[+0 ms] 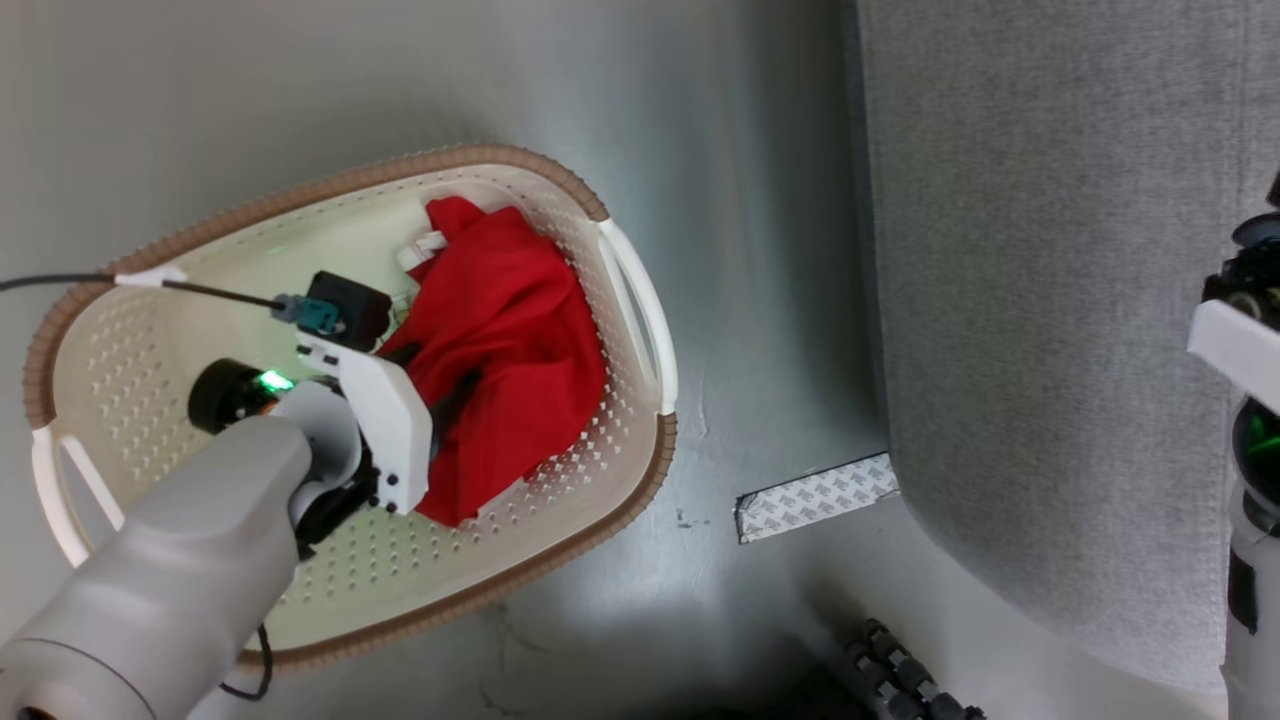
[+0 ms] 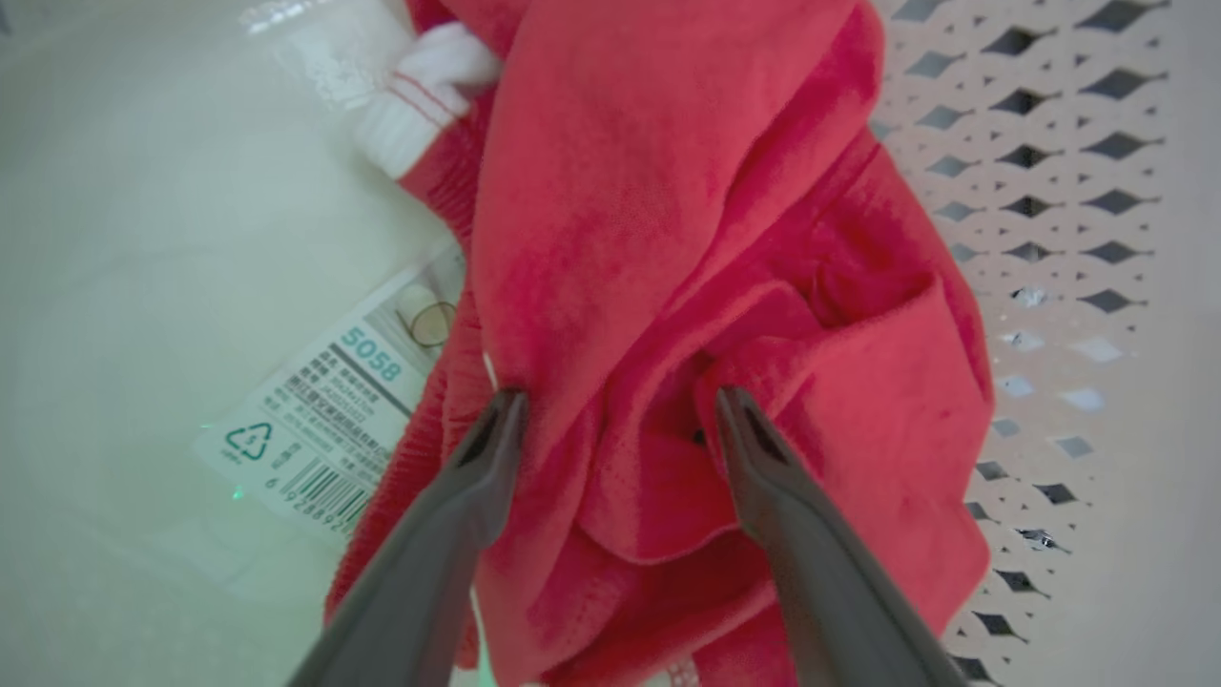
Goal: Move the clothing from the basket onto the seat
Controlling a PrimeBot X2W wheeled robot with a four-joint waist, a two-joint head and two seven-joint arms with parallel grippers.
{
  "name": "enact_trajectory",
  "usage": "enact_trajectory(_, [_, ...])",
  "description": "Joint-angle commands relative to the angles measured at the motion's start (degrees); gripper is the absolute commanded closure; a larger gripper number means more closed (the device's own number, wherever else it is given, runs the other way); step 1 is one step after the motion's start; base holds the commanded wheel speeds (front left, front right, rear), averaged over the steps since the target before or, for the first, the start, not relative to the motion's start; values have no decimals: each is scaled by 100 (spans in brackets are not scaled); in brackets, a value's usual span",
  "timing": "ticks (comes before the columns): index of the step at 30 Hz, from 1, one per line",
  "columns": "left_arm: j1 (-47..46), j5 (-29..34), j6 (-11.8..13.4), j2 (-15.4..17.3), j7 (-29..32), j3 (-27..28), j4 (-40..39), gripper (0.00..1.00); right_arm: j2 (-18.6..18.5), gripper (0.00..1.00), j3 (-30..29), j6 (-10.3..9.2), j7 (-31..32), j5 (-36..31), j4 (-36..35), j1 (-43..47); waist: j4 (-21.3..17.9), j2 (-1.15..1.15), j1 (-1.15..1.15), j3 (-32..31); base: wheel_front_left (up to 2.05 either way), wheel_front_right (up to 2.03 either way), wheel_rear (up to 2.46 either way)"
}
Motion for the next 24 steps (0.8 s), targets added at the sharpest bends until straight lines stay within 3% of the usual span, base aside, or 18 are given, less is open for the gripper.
enact_trajectory(1, [-83,-107,6,122,77,-125,-58,0,27,0,68,-13,-20,-93,-95,-6,88,0,0,62,14,14,14])
enact_trajectory(9, [-164,-293,6,277,444,-371,-267,0,26,0,208,-13,-20,-255,-313,57,267,0,0,152,12,12,12])
enact_trajectory(10, [-157,-299,6,290,472,-383,-301,9,27,0,209,-13,-20,-264,-327,61,275,0,0,153,2,2,2])
enact_trajectory(12, [-179,-320,6,319,479,-394,-389,100,25,0,204,-13,-20,-265,-351,66,273,0,0,149,0,0,0])
enact_trajectory(24, [-105,-378,6,395,157,-407,-707,100,26,0,132,-13,-20,-192,-229,34,340,0,0,-56,0,0,0])
